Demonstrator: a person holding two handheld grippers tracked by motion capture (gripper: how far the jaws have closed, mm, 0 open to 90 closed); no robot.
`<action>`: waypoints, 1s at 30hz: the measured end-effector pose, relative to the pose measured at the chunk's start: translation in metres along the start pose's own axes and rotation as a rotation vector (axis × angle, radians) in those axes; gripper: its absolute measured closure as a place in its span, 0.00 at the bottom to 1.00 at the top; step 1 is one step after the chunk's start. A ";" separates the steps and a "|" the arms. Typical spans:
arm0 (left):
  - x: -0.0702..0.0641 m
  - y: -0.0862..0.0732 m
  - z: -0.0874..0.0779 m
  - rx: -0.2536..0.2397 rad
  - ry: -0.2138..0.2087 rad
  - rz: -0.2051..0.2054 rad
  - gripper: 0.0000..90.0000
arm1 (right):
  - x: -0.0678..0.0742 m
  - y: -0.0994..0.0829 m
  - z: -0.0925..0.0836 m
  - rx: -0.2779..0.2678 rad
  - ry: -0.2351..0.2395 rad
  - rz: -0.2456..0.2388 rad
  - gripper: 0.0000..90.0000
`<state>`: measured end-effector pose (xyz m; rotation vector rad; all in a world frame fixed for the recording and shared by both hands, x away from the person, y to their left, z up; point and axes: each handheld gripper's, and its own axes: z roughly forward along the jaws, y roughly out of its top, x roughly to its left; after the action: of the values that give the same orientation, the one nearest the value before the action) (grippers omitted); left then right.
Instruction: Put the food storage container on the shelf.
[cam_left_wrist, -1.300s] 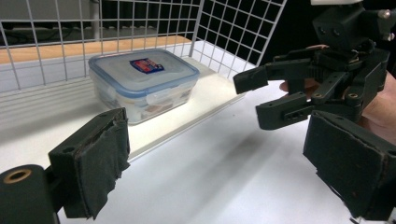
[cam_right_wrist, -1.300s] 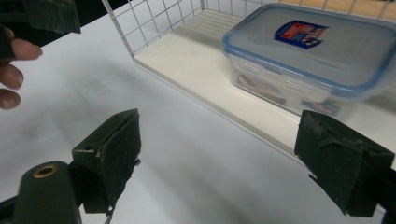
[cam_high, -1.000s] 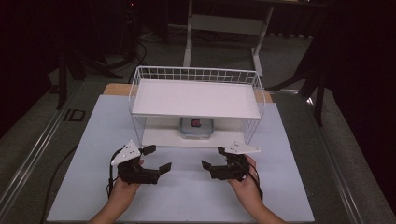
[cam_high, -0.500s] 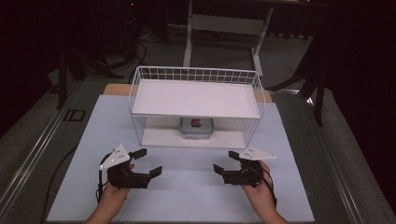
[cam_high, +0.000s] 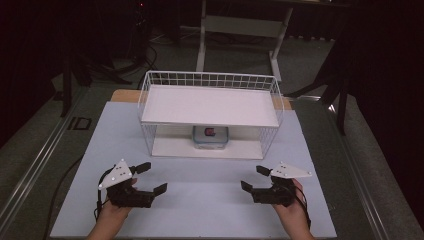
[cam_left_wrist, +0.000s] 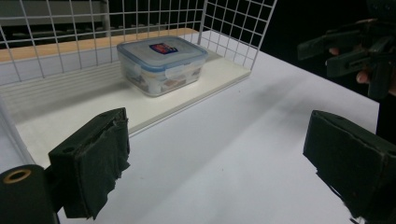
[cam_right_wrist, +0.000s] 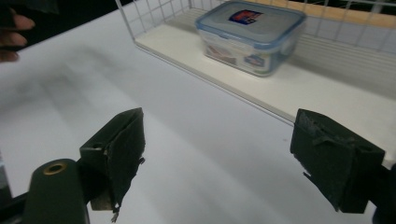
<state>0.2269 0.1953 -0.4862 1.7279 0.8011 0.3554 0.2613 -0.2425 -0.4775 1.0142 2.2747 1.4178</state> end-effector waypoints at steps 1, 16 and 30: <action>0.000 -0.001 0.000 0.000 0.001 -0.002 0.09 | -0.001 -0.002 -0.002 -0.002 0.003 0.002 0.20; 0.000 -0.012 0.009 -0.002 -0.013 -0.008 0.09 | -0.018 -0.023 0.003 0.014 -0.042 -0.033 0.20; 0.005 -0.017 0.012 0.012 -0.015 0.003 0.09 | -0.030 -0.034 0.008 0.039 -0.025 -0.026 0.20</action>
<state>0.2320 0.1921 -0.5069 1.7414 0.7919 0.3396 0.2731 -0.2664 -0.5143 1.0048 2.2971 1.3485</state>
